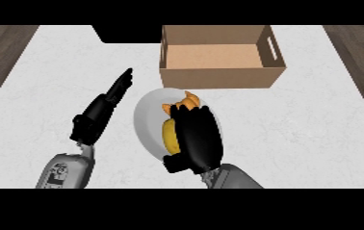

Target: Pick the lemon from the plate and place it in the cardboard box

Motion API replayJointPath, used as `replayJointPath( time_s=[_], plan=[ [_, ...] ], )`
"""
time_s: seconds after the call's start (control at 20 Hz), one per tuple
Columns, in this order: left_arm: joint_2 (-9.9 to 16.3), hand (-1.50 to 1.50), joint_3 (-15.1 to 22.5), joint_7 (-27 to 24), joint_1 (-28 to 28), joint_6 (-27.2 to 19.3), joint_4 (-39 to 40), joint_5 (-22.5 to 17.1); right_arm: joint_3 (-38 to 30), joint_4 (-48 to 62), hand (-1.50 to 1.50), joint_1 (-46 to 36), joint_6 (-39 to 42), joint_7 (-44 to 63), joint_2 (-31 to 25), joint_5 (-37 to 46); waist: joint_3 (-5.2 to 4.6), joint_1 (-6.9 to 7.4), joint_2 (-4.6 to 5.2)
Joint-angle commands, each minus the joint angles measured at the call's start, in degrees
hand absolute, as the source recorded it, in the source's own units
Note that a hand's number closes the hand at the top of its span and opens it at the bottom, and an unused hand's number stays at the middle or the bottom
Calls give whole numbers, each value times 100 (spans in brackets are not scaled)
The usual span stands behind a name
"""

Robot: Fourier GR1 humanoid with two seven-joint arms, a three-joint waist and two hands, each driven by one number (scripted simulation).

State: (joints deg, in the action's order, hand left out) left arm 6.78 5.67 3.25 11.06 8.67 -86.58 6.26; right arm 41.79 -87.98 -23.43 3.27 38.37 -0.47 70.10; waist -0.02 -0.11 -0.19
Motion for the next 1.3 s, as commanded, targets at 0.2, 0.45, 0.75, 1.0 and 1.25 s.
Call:
replayJointPath(
  time_s=[0.2, 0.45, 0.75, 1.0, 1.25],
  plan=[
    [85, 0, -133, 247, 159, 193, -188, -169, 631, -2425, 150, -140, 888, 1049, 46, -111, 1, -9, -15],
    [57, 0, 43, 49, -406, 181, -508, -41, 60, -3050, 150, -816, 1334, 1895, 46, -445, -1, 52, -9],
    [-196, 0, 6, -81, -25, -27, 36, 131, -928, -2522, 150, -1319, 1262, 1689, 46, -556, -1, 20, 19],
    [-209, 0, 48, 22, -100, 20, -111, 174, -1317, -2201, 150, -1619, 1237, 1715, 46, -475, 0, 29, 15],
    [-149, 0, -108, -60, 67, 92, 115, 164, -1897, -1450, 150, -2332, 992, 1563, 46, -994, -1, 37, 19]
  ],
)
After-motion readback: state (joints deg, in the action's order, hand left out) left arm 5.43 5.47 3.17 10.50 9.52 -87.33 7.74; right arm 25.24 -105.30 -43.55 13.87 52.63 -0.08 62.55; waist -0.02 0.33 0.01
